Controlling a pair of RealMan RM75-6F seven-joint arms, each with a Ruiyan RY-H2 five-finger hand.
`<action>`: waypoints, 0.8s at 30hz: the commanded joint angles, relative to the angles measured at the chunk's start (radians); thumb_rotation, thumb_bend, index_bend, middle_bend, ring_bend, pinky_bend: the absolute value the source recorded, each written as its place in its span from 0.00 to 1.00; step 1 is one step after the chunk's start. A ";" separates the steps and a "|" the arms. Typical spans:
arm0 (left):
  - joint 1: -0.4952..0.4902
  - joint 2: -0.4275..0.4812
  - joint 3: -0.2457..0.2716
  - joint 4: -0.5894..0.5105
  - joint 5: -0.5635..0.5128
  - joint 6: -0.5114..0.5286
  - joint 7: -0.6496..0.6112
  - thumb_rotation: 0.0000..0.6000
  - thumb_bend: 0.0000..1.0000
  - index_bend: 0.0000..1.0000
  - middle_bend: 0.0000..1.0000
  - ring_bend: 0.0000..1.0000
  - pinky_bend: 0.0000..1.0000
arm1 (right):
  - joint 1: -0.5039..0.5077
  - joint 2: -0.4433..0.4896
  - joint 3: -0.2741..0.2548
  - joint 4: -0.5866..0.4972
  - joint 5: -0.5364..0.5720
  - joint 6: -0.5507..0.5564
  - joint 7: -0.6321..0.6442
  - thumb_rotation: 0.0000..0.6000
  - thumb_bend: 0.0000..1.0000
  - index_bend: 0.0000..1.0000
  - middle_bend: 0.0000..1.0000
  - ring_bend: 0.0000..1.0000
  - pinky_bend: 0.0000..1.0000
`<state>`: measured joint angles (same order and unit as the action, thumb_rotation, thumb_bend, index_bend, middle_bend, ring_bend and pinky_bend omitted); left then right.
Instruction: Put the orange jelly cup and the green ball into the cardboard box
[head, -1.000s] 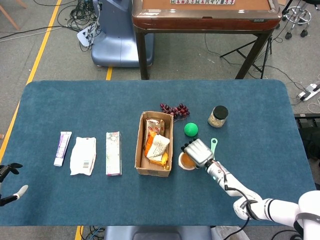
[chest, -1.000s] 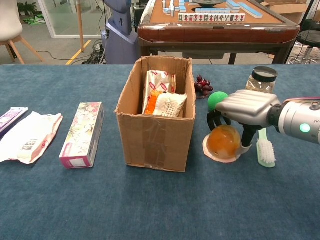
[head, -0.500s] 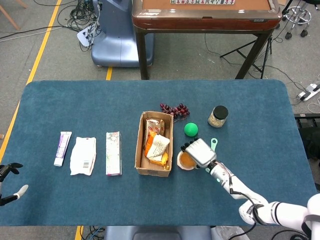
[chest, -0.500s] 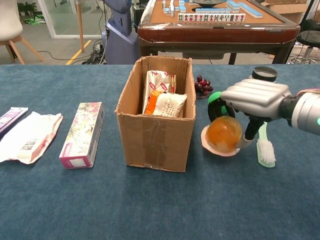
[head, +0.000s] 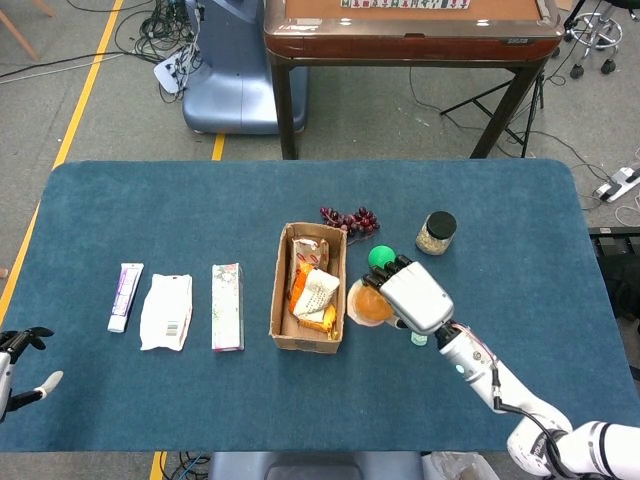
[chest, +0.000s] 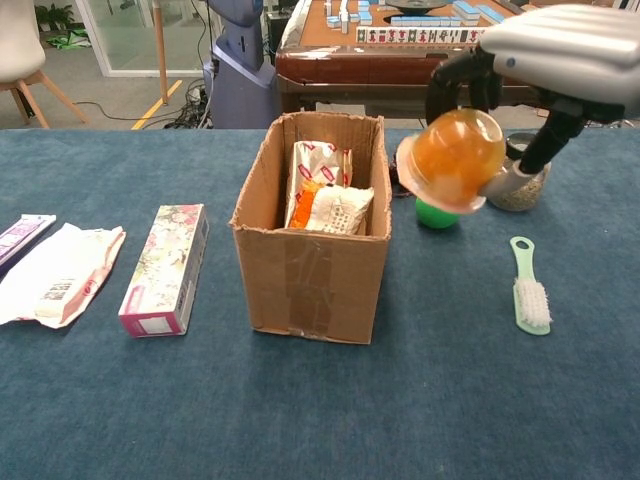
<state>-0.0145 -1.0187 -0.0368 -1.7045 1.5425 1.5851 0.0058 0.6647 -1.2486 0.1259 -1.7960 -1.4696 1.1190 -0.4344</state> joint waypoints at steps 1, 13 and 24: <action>-0.001 0.000 -0.001 0.002 -0.003 -0.002 -0.002 1.00 0.14 0.36 0.47 0.35 0.59 | 0.029 -0.008 0.035 -0.011 0.016 -0.017 -0.026 1.00 0.09 0.52 0.48 0.46 0.44; -0.002 0.005 -0.004 0.006 -0.011 -0.007 -0.023 1.00 0.14 0.36 0.47 0.35 0.59 | 0.161 -0.164 0.116 0.102 0.083 -0.116 -0.010 1.00 0.09 0.52 0.46 0.45 0.44; 0.000 0.012 -0.003 0.007 -0.009 -0.003 -0.040 1.00 0.14 0.36 0.47 0.35 0.59 | 0.225 -0.237 0.104 0.204 0.086 -0.180 0.032 1.00 0.00 0.33 0.22 0.21 0.44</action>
<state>-0.0144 -1.0072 -0.0398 -1.6972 1.5341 1.5816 -0.0345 0.8858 -1.4849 0.2321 -1.5952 -1.3863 0.9429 -0.4001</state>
